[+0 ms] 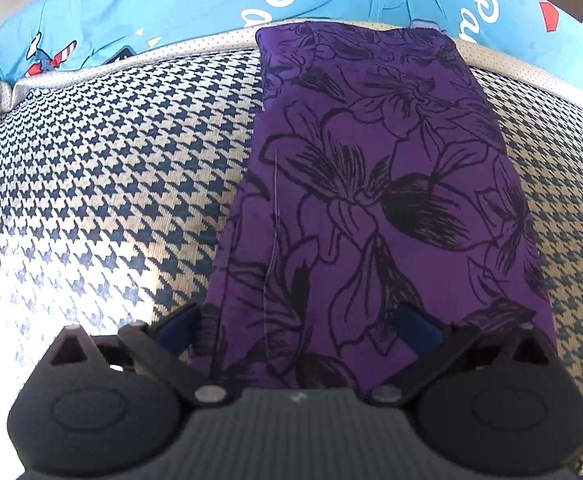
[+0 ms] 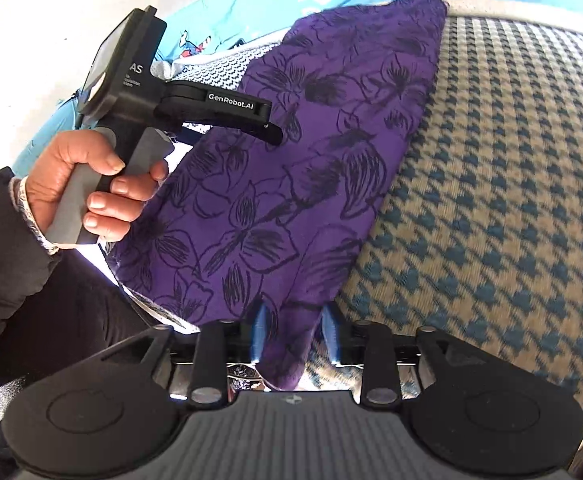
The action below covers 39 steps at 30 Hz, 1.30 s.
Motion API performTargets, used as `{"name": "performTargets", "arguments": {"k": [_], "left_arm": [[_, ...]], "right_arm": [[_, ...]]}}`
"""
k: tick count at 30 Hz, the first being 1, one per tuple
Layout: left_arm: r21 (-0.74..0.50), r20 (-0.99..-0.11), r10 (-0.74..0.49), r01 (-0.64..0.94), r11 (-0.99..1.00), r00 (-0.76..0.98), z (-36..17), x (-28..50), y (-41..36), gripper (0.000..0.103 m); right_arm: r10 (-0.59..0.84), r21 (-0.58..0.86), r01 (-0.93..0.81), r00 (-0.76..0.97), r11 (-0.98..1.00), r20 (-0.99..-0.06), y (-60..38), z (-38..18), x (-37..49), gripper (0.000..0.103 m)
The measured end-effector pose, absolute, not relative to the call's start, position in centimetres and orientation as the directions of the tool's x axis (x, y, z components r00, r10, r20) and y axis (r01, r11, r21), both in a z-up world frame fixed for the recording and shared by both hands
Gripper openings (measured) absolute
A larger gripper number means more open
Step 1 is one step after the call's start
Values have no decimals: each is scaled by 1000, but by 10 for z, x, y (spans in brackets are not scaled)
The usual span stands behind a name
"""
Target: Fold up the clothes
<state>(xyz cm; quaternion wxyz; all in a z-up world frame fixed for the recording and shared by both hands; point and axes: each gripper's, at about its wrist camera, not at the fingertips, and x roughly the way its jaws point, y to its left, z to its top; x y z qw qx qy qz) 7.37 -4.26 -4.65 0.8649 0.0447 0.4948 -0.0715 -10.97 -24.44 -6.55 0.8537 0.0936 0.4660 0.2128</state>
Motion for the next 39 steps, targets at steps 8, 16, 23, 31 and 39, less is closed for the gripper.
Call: {"name": "performTargets", "arguments": {"k": [8, 16, 23, 31, 39], "left_arm": [[27, -850, -53, 144, 989, 524, -45, 83, -60, 103], [17, -849, -41, 105, 994, 527, -48, 93, -61, 103], [46, -838, -22, 112, 993, 545, -46, 95, -69, 103], [47, -839, -9, 88, 995, 543, -49, 103, -71, 97], [26, -827, -15, 65, 998, 561, -46, 105, -72, 69]], "right_arm": [[395, 262, -315, 506, 912, -767, -258, -44, -88, 50], [341, 217, -275, 577, 937, -742, -267, -37, -31, 65], [347, 302, -180, 613, 936, -710, -290, -44, 17, 67], [349, 403, -73, 652, 912, -673, -316, -52, 69, 68], [349, 479, -8, 695, 878, -629, -334, -60, 103, 73]]}}
